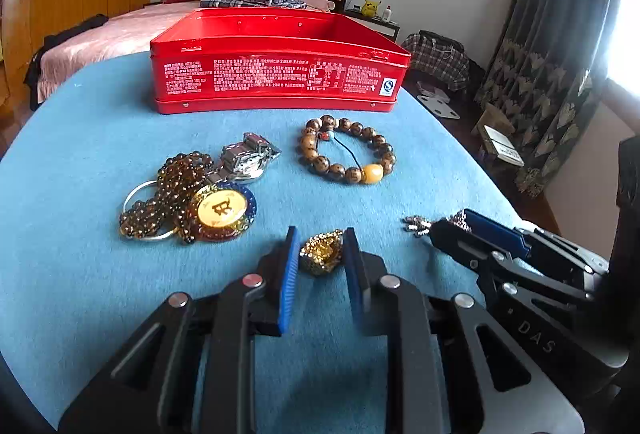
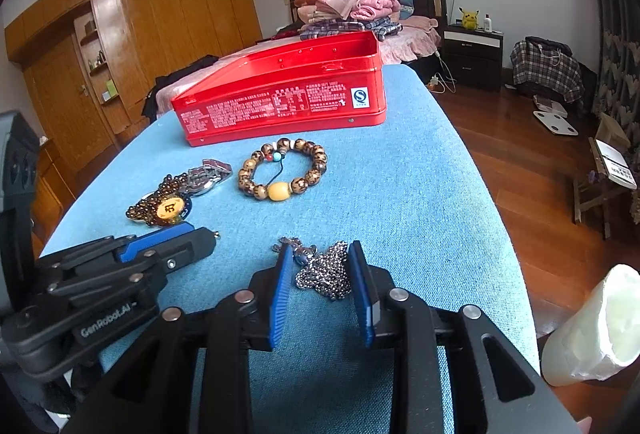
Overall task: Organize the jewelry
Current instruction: 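Grasp the gold pendant with the left tool while the right tool holds the chain, then lift and carry both pendants over the red tin, then lower both pendants into the red tin and open both tools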
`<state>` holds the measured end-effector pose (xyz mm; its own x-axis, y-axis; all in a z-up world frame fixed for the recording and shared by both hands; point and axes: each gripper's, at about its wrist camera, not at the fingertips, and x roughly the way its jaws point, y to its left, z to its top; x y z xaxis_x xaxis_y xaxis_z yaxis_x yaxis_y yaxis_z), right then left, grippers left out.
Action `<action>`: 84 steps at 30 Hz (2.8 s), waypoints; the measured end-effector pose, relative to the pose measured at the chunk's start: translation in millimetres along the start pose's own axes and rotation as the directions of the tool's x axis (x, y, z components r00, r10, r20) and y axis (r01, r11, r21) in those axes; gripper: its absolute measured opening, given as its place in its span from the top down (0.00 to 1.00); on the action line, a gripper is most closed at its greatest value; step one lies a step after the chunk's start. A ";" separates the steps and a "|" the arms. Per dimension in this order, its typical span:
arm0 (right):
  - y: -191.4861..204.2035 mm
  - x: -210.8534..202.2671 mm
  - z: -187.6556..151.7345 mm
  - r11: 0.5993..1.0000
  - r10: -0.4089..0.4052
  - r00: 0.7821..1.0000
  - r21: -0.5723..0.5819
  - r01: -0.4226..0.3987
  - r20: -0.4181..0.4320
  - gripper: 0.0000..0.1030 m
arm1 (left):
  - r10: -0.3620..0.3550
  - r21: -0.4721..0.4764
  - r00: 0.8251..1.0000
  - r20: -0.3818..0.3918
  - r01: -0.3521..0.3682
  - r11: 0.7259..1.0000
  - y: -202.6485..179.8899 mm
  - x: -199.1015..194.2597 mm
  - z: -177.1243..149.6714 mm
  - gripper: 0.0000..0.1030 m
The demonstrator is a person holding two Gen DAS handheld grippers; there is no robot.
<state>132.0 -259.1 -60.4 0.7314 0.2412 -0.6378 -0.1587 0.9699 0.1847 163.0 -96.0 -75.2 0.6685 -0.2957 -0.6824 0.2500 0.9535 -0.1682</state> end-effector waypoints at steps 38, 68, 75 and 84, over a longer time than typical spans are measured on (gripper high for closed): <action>8.5 -22.1 10.9 0.998 0.006 0.997 -0.058 -0.002 0.071 0.75 | 0.036 -0.026 0.994 0.104 -0.034 0.999 4.5 -26.0 8.6 0.81; 21.0 14.9 149.9 0.998 0.054 0.980 -0.048 -0.046 0.189 0.75 | 0.091 -0.044 0.967 0.238 -0.083 0.996 39.4 -24.6 137.1 0.81; 16.7 37.8 179.4 0.998 0.044 0.979 -0.046 -0.036 0.200 0.75 | 0.103 -0.040 0.964 0.246 -0.095 0.995 48.3 1.8 173.5 0.81; 14.5 78.0 185.8 0.999 0.029 0.986 -0.039 -0.023 0.165 0.75 | 0.117 -0.030 0.973 0.200 -0.114 0.993 59.4 36.7 183.5 0.81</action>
<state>310.0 -232.6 31.5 0.8259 0.2600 -0.5003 -0.2008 0.9648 0.1699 330.9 -61.0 20.2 0.8200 -0.1873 -0.5409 0.1511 0.9823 -0.1111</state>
